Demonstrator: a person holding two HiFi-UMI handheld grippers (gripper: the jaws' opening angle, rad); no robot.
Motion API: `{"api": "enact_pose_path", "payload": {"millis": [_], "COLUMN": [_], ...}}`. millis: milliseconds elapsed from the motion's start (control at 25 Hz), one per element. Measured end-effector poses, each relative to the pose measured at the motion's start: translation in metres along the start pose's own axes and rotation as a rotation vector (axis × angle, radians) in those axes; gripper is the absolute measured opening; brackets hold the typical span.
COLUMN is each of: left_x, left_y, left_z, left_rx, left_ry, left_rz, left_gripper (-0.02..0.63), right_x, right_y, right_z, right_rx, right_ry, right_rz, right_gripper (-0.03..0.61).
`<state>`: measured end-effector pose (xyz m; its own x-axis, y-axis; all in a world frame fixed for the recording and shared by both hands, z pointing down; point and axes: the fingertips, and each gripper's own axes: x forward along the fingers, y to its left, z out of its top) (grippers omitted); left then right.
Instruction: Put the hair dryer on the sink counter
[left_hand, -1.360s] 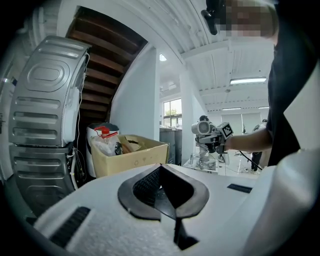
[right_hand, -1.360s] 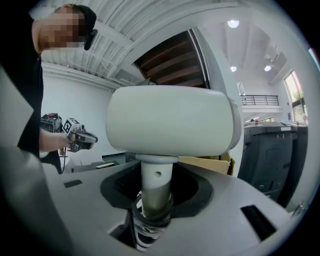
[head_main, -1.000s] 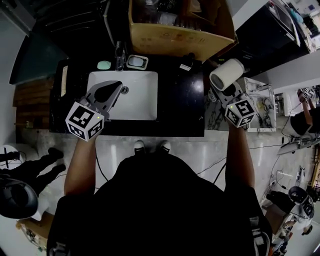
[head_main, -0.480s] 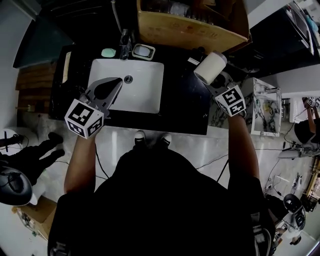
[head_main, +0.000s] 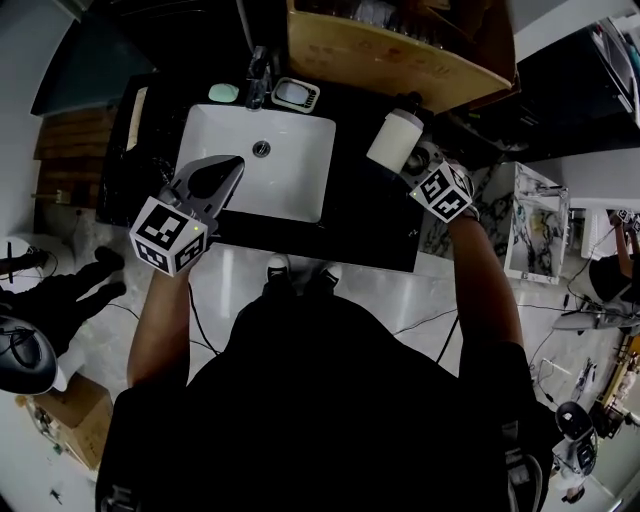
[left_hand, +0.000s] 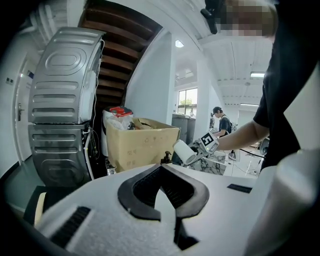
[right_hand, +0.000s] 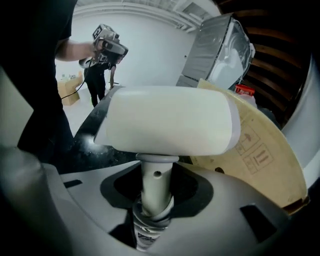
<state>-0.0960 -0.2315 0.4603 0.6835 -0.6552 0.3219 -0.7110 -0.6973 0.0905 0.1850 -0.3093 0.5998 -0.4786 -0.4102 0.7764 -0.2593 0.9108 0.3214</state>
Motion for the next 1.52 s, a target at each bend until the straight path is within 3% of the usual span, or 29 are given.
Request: {"api": "enact_pose_path", "payload": {"millis": [480, 960, 1520], "left_x": [-0.001, 0.007, 0.001], "left_y": [0.007, 0.012, 0.024], "left_z": [-0.021, -0.033, -0.045], "left_rx": [-0.035, -0.057, -0.073], "left_ry": [0.042, 0.066, 0.087], "left_rz": [0.023, 0.013, 0.021], "left_gripper": [0.014, 0.014, 0.014], "right_x": [0.053, 0.101, 0.131], "right_y": [0.017, 0.037, 0.045], "right_z": [-0.02, -0.033, -0.044], "right_rx": [-0.145, -0.208, -0.232], "right_ry": [0.132, 0.221, 0.299], "right_rz": [0.13, 0.237, 0.273], "right_gripper": [0.153, 0.153, 0.155]}}
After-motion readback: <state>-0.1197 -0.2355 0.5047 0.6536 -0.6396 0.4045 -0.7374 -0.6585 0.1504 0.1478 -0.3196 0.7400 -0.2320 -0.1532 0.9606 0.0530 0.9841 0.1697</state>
